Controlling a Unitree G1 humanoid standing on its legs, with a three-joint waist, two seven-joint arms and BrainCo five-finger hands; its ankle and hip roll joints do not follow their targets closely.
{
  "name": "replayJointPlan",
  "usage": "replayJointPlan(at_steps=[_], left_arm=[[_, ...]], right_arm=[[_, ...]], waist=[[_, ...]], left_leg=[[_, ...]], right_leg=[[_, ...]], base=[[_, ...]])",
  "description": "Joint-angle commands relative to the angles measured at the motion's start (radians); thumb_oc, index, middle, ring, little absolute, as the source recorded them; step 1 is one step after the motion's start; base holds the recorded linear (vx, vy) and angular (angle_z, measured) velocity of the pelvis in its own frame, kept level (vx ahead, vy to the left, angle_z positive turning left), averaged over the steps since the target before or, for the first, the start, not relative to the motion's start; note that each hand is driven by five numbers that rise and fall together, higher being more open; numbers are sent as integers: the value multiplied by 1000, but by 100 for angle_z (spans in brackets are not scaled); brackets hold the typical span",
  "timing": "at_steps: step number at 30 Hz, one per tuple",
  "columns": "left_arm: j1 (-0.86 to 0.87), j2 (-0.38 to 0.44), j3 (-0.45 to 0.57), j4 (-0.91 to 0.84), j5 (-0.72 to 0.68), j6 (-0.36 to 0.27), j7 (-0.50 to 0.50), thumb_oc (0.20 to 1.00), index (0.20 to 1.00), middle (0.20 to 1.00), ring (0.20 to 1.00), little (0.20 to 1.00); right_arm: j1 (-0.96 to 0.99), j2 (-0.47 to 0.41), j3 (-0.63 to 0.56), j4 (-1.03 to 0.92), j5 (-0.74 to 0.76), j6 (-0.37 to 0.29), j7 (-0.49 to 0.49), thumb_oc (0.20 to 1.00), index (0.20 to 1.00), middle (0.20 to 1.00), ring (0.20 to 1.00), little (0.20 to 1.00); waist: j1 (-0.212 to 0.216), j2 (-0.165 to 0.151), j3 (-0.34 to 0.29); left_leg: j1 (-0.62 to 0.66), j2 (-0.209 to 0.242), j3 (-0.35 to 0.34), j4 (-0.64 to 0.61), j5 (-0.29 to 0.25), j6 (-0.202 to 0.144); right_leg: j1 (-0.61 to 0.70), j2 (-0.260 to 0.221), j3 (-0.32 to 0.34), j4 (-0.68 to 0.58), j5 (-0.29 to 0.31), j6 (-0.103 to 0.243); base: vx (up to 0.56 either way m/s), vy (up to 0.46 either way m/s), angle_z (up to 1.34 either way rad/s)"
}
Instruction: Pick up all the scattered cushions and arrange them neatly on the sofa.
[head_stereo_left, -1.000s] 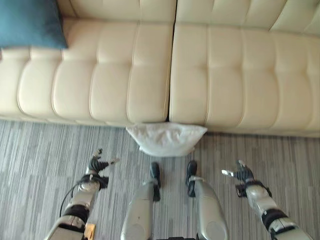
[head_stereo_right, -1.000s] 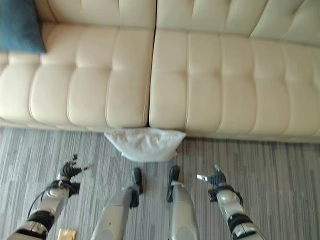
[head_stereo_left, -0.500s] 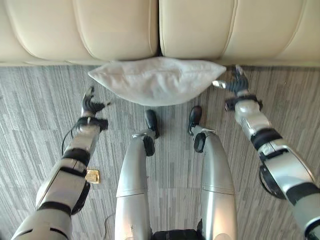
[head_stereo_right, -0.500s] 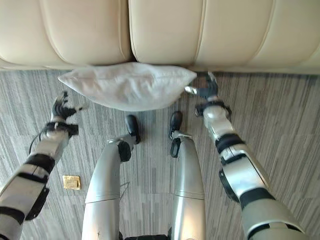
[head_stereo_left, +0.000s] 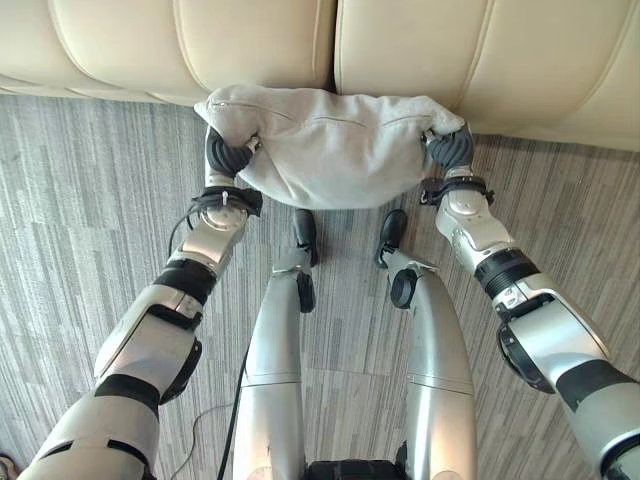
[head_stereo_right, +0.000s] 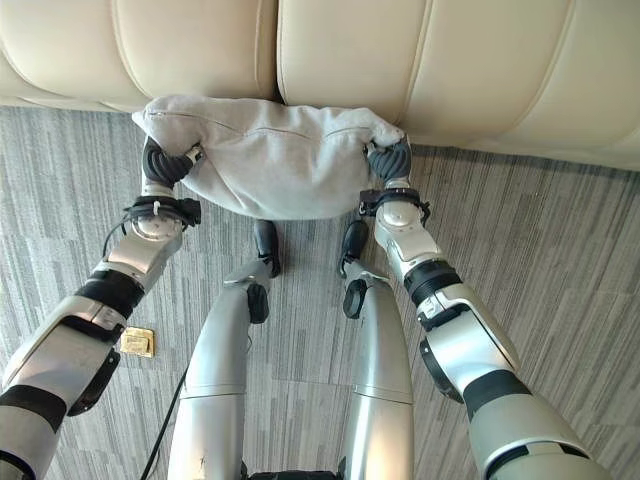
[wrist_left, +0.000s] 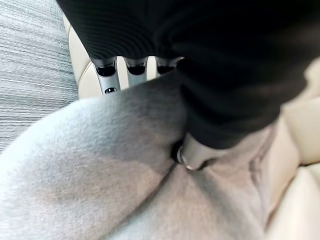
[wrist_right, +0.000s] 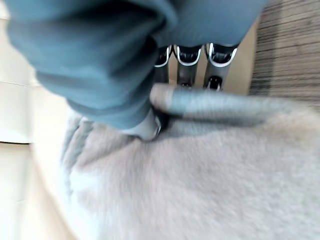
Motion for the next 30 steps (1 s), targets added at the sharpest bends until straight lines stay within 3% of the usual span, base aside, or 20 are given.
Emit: replayJointPlan(at_steps=[1, 5, 6, 8, 10, 14, 21, 30], left_arm=[[38, -70, 6, -101, 49, -127, -20, 200, 200, 200, 200, 200], [271, -123, 36, -317, 93, -130, -66, 200, 200, 200, 200, 200], [319, -128, 40, -340, 92, -128, -81, 200, 200, 200, 200, 200], [369, -134, 42, -375, 97, -125, -96, 200, 200, 200, 200, 200], [550, -136, 53, -492, 95, -122, -154, 200, 200, 200, 200, 200], [712, -106, 85, -593, 85, -120, -208, 200, 200, 200, 200, 200], [854, -69, 145, -713, 95, -123, -241, 200, 200, 200, 200, 200], [901, -46, 167, -759, 105, -118, -244, 200, 200, 200, 200, 200]], right_arm=[[49, 95, 15, -104, -80, -87, 70, 200, 200, 200, 200, 200], [291, 82, -43, -324, -127, -105, 116, 200, 200, 200, 200, 200], [346, 78, -51, -374, -134, -104, 130, 200, 200, 200, 200, 200], [403, 73, -60, -429, -149, -104, 141, 200, 200, 200, 200, 200], [603, 40, -107, -639, -194, -116, 190, 200, 200, 200, 200, 200], [764, -11, -143, -798, -205, -115, 254, 200, 200, 200, 200, 200], [917, -64, -173, -918, -204, -98, 327, 200, 200, 200, 200, 200], [921, -83, -170, -935, -200, -82, 344, 200, 200, 200, 200, 200]], waist=[[-18, 28, -157], [-23, 14, -176], [-25, 14, -179], [-26, 13, -185], [-42, 3, -224], [-58, -5, -280], [-72, -7, -376], [-54, -5, -405]], left_leg=[[25, -34, -55, -60, -76, -8], [268, -33, -62, -214, -46, -24], [304, -30, -53, -242, -14, -20], [358, -31, -54, -268, -11, -23], [534, -33, -48, -335, -11, -31], [687, -24, -32, -393, -15, -38], [858, -32, 11, -445, -46, -34], [924, -52, 45, -430, -104, -6]], right_leg=[[68, 10, 54, 2, -122, 121], [317, 20, 21, -174, -80, 140], [360, 19, 6, -220, -44, 134], [415, 23, 0, -251, -37, 137], [607, 34, -10, -358, -18, 151], [767, 51, -8, -450, -8, 162], [937, 71, 25, -563, 9, 182], [987, 54, 73, -544, 18, 213]], base=[[-24, -29, -6], [38, -21, -4], [45, -20, -7], [87, -6, -4], [260, -8, 4], [208, 3, -18], [179, 32, -23], [111, 112, -21]])
